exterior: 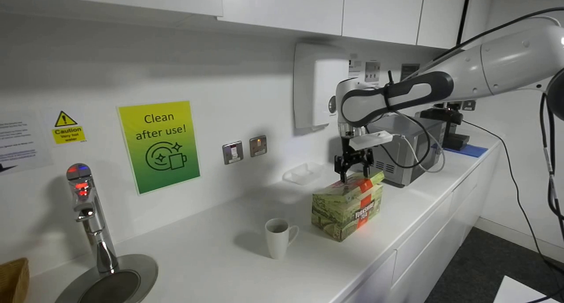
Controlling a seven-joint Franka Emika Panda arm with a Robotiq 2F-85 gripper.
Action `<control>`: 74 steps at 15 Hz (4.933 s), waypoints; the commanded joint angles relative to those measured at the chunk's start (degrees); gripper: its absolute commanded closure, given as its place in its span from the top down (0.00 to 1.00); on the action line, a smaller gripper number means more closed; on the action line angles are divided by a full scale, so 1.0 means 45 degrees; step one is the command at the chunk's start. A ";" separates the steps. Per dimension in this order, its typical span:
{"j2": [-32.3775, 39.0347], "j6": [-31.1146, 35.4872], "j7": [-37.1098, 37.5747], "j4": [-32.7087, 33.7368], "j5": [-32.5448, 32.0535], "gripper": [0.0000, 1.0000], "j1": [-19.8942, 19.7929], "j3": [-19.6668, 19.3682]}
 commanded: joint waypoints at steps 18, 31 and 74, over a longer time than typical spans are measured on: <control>0.0515 0.0106 0.1826 -0.0903 -0.0021 1.00 -0.0353 -0.0461; -0.1144 0.0688 0.1326 -0.0736 -0.0096 1.00 0.0234 0.0348; 0.2665 0.1590 1.4251 0.2577 0.0932 1.00 0.1852 0.0965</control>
